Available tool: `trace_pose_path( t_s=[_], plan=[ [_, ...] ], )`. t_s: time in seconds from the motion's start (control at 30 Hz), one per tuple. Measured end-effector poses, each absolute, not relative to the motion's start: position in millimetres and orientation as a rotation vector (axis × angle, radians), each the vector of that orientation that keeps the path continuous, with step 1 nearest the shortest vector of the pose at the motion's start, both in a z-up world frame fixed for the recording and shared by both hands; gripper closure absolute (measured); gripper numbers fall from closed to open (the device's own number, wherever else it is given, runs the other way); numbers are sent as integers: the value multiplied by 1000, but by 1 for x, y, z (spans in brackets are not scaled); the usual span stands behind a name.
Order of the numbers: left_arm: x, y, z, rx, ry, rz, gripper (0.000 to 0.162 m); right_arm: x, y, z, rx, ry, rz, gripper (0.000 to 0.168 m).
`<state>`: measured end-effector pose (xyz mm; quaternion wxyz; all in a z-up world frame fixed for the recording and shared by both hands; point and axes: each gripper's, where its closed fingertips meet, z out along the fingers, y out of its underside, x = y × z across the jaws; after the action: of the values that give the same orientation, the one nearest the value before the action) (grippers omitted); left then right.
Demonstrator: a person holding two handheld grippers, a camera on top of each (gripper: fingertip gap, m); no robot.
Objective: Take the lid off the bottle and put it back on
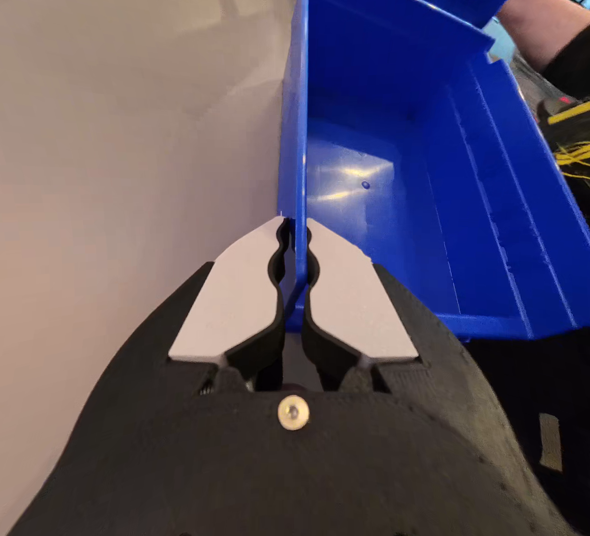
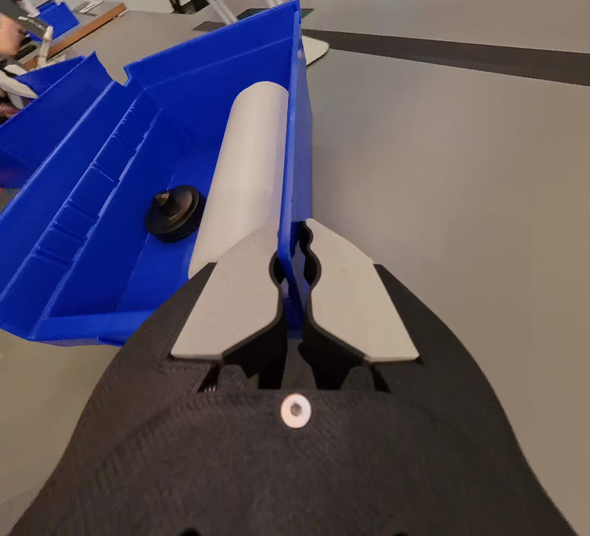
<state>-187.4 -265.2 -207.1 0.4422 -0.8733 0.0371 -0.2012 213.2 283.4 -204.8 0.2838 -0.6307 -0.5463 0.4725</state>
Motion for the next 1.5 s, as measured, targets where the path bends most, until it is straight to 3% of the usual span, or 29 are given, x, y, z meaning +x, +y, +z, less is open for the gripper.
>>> trace_pose_path(
  t_s=[0.37,0.77,0.8,0.87,0.97,1.03,1.2,1.37,1.5],
  plan=[
    [-76,-206,-207,-2168,537,-719,155,136,235,-206,-1569,-1706,1383,162],
    [-44,-152,-208,-2159,622,-777,153,-7,179,-208,-1469,-1917,1391,160],
    [-44,-152,-211,-2187,623,-786,148,-18,175,-208,-1482,-1907,1374,155],
    [-51,-159,-223,-2286,650,-752,125,-31,175,-201,-1513,-1851,1346,123],
    [-75,-167,-205,-2269,537,-733,110,-20,188,-167,-1526,-1664,1330,120],
    [-104,-164,-183,-2244,389,-642,87,7,189,-143,-1587,-1561,1355,104],
    [-158,-120,-142,-2206,41,-386,79,79,136,-121,-1733,-1536,1331,97],
    [-156,-68,-148,-2279,-52,-307,76,116,44,-150,-1859,-1700,1310,90],
    [-154,-40,-162,-2356,-66,-199,85,130,7,-175,-1916,-1796,1191,87]
  ],
)
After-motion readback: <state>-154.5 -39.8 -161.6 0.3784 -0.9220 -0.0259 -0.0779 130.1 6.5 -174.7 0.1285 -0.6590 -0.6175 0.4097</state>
